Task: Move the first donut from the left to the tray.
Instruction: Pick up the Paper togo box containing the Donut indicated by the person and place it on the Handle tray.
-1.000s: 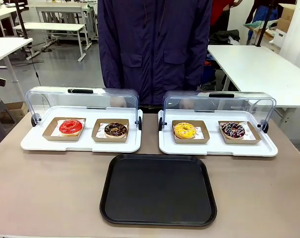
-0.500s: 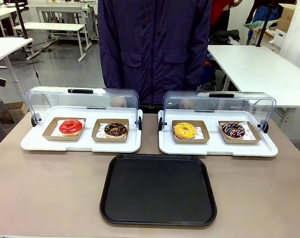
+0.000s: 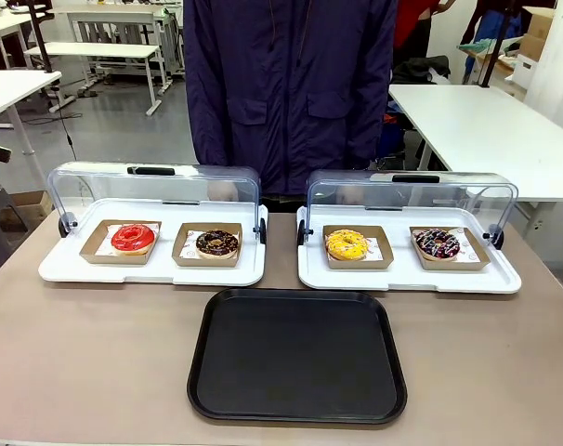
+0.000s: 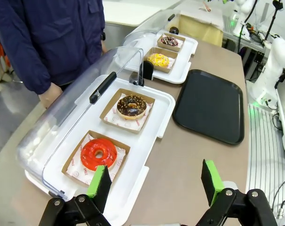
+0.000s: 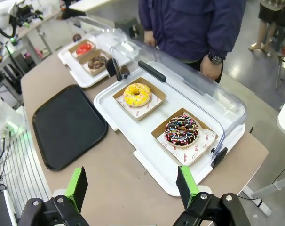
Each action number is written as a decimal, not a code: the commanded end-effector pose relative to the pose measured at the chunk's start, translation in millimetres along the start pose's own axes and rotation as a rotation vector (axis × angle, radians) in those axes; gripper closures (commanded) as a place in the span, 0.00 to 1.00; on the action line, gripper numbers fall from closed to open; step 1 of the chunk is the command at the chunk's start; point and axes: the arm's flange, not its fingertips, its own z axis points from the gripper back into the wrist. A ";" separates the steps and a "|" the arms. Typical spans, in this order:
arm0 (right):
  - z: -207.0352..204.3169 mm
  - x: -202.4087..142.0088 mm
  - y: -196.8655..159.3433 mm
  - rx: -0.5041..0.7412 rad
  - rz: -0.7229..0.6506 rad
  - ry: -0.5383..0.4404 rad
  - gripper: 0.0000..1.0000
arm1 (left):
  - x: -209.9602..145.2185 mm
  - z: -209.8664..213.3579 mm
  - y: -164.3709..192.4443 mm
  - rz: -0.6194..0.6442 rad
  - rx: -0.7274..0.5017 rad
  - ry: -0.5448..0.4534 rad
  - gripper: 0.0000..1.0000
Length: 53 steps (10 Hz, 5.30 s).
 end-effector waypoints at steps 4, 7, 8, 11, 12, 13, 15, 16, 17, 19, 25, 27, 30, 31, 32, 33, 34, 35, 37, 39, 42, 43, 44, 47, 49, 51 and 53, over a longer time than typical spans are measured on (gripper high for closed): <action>-0.3 1.6 -2.9 0.007 0.029 -0.034 0.00 | -1.1 -0.4 -0.5 -0.023 -0.008 -0.019 0.00; -0.3 1.6 -2.9 0.007 0.029 -0.034 0.00 | -1.1 -0.4 -0.5 -0.023 -0.008 -0.019 0.00; -0.3 1.6 -2.9 0.007 0.029 -0.034 0.00 | -1.1 -0.4 -0.5 -0.023 -0.008 -0.019 0.00; -0.3 1.6 -2.9 0.007 0.029 -0.034 0.00 | -1.1 -0.4 -0.5 -0.023 -0.008 -0.019 0.00; -0.3 1.6 -2.9 0.007 0.029 -0.034 0.00 | -1.1 -0.4 -0.5 -0.023 -0.008 -0.019 0.00; -0.3 1.6 -2.9 0.007 0.029 -0.034 0.00 | -1.1 -0.4 -0.5 -0.023 -0.008 -0.019 0.00; -0.3 1.6 -2.9 0.007 0.029 -0.034 0.00 | -1.1 -0.4 -0.5 -0.023 -0.008 -0.019 0.00; -0.3 1.6 -2.9 0.007 0.029 -0.034 0.00 | -1.1 -0.4 -0.5 -0.023 -0.008 -0.019 0.00; -0.3 1.6 -2.9 0.007 0.029 -0.034 0.00 | -1.1 -0.4 -0.5 -0.023 -0.008 -0.019 0.00; -0.3 1.6 -2.9 0.007 0.029 -0.034 0.00 | -1.1 -0.4 -0.5 -0.023 -0.008 -0.019 0.00; -0.3 1.6 -2.9 0.007 0.029 -0.034 0.00 | -1.1 -0.4 -0.5 -0.023 -0.008 -0.019 0.00; -0.3 1.6 -2.9 0.007 0.029 -0.034 0.00 | -1.1 -0.4 -0.5 -0.023 -0.008 -0.019 0.00; -0.3 1.6 -2.9 0.007 0.029 -0.034 0.00 | -1.1 -0.4 -0.5 -0.023 -0.008 -0.019 0.00; -0.3 1.6 -2.9 0.007 0.029 -0.034 0.00 | -1.1 -0.4 -0.5 -0.023 -0.008 -0.019 0.00; -0.3 1.6 -2.9 0.007 0.029 -0.034 0.00 | -1.1 -0.4 -0.5 -0.023 -0.008 -0.019 0.00; -0.3 1.6 -2.9 0.007 0.029 -0.034 0.00 | -1.1 -0.4 -0.5 -0.023 -0.008 -0.019 0.00; -0.3 1.6 -2.9 0.007 0.029 -0.034 0.00 | -1.1 -0.4 -0.5 -0.023 -0.008 -0.019 0.00; -0.3 1.6 -2.9 0.007 0.029 -0.034 0.00 | -1.1 -0.4 -0.5 -0.023 -0.008 -0.019 0.00; -0.3 1.6 -2.9 0.007 0.029 -0.034 0.00 | -1.1 -0.4 -0.5 -0.023 -0.008 -0.019 0.00; -0.3 1.6 -2.9 0.007 0.029 -0.034 0.00 | -1.1 -0.4 -0.5 -0.023 -0.008 -0.019 0.00; -0.3 1.6 -2.9 0.007 0.029 -0.034 0.00 | -1.1 -0.4 -0.5 -0.023 -0.008 -0.019 0.00; -0.3 1.6 -2.9 0.007 0.029 -0.034 0.00 | -1.1 -0.4 -0.5 -0.023 -0.008 -0.019 0.00; -0.3 1.6 -2.9 0.007 0.029 -0.034 0.00 | -1.1 -0.4 -0.5 -0.023 -0.008 -0.019 0.00; -0.3 1.6 -2.9 0.007 0.029 -0.034 0.00 | -1.1 -0.4 -0.5 -0.023 -0.008 -0.019 0.00; -0.3 1.6 -2.9 0.007 0.029 -0.034 0.00 | -1.1 -0.4 -0.5 -0.023 -0.008 -0.019 0.00; -0.3 1.6 -2.9 0.007 0.029 -0.034 0.00 | -1.1 -0.4 -0.5 -0.023 -0.008 -0.019 0.00; -0.3 1.6 -2.9 0.007 0.029 -0.034 0.00 | -1.1 -0.4 -0.5 -0.023 -0.008 -0.019 0.00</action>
